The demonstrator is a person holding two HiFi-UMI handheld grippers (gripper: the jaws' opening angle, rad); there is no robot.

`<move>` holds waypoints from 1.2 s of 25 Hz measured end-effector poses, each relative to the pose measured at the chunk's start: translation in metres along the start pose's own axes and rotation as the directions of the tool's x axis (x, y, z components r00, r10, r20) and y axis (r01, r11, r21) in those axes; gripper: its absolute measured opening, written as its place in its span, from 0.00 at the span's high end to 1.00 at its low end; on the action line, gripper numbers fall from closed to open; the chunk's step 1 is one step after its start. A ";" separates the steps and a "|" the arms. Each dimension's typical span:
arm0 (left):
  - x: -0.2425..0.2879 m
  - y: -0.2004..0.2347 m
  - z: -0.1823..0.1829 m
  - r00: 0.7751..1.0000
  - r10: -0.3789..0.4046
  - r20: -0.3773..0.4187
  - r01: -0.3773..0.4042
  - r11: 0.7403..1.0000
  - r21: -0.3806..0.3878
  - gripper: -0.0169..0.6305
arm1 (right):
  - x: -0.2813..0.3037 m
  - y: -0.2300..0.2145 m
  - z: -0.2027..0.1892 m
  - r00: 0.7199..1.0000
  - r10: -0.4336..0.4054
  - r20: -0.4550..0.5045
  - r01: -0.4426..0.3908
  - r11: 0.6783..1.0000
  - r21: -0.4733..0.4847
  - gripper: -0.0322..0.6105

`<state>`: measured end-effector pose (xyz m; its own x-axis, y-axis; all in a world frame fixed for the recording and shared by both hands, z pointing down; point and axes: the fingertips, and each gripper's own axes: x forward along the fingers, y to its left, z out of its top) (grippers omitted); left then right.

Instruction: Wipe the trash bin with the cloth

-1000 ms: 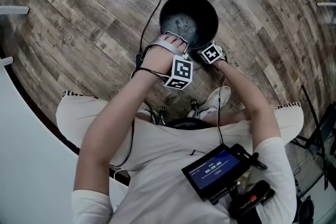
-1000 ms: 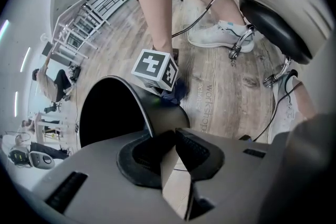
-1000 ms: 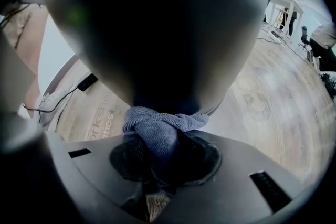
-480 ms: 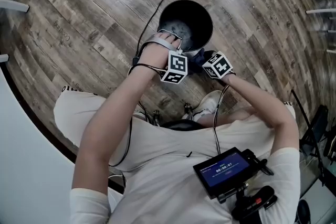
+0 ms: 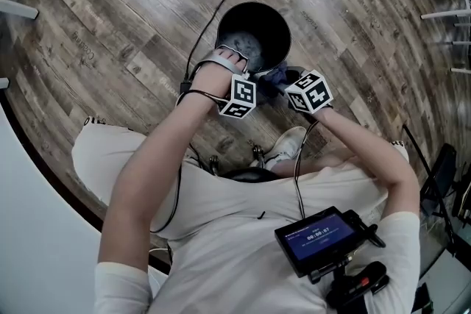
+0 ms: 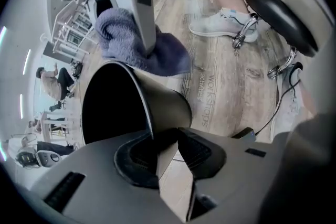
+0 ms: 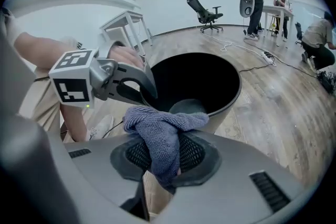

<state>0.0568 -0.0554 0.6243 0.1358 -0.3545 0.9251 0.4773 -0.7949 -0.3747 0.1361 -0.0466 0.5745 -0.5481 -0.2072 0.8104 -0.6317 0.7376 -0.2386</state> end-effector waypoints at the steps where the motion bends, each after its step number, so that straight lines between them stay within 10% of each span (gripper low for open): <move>1: 0.000 -0.001 0.004 1.000 0.003 0.004 -0.003 1.000 0.009 0.79 | 0.003 -0.003 -0.001 1.000 -0.007 -0.005 0.007 1.000 0.002 0.80; 30: 0.001 0.007 0.018 0.999 -0.005 0.038 0.006 1.000 -0.005 0.82 | 0.177 -0.077 -0.112 0.971 -0.128 -0.202 0.141 0.989 0.052 0.80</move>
<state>0.0757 -0.0530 0.6239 0.1660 -0.3313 0.9288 0.4737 -0.7993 -0.3698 0.1490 -0.0683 0.7962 -0.3405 -0.1654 0.9256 -0.7301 0.6668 -0.1494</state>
